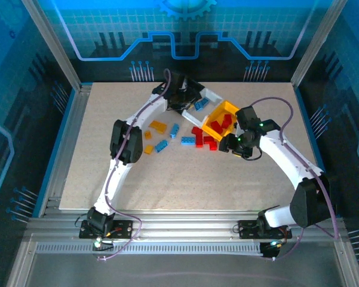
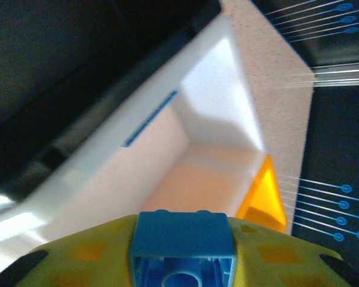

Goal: Sort the legos into containers by color

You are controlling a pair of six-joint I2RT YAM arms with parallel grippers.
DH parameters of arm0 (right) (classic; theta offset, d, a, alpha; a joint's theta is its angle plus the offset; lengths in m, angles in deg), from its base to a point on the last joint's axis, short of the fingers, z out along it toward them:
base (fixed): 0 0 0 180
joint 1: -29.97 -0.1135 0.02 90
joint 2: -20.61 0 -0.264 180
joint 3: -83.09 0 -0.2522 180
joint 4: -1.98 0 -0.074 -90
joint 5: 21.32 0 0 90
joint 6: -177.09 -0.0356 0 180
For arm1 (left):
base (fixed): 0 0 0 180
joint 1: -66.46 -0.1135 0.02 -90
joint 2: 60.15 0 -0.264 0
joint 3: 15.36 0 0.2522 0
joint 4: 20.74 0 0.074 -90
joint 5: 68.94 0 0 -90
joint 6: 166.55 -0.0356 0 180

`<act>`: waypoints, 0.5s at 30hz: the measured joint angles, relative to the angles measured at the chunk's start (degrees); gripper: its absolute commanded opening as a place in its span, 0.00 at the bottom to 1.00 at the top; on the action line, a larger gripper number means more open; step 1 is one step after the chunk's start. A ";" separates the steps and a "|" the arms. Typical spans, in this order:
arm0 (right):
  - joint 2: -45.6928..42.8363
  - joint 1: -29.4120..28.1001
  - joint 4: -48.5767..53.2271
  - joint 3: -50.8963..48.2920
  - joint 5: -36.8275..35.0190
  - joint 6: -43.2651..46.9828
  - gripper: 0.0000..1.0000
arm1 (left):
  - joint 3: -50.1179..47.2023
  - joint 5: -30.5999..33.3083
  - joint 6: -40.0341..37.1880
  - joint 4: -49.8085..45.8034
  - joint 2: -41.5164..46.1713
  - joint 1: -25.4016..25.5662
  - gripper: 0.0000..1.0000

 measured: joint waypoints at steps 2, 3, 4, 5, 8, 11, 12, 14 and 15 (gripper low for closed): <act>0.00 0.00 -0.07 -0.02 0.02 -0.02 0.62 | 0.83 0.17 0.50 0.85 -0.22 0.52 0.49; 0.00 0.00 -0.07 -0.02 0.00 0.00 0.62 | 1.27 0.17 0.61 1.27 -0.35 0.72 0.51; 0.00 0.00 -0.04 -0.02 0.00 0.00 0.62 | 1.51 0.20 0.61 1.64 -0.46 0.87 0.53; 0.00 0.00 -0.04 -0.02 0.00 0.00 0.62 | 1.62 0.17 0.59 1.88 -0.46 0.94 0.53; 0.00 0.00 -0.02 -0.02 0.00 0.00 0.62 | 1.84 0.20 0.28 1.88 -0.48 0.92 0.56; 0.04 -0.17 0.00 0.04 -0.02 0.00 0.62 | 1.84 0.20 -0.28 1.84 -0.48 0.87 0.58; 0.17 -0.44 0.02 0.15 -0.07 0.00 0.62 | 1.84 0.20 -0.81 1.79 -0.48 0.83 0.59; 0.87 -1.42 0.26 1.03 -0.35 0.22 0.63 | 1.84 0.20 -1.42 1.55 -0.48 0.83 0.60; 1.57 -2.27 0.44 1.88 -0.55 0.57 0.63 | 1.84 0.17 -2.03 1.31 -0.46 0.83 0.61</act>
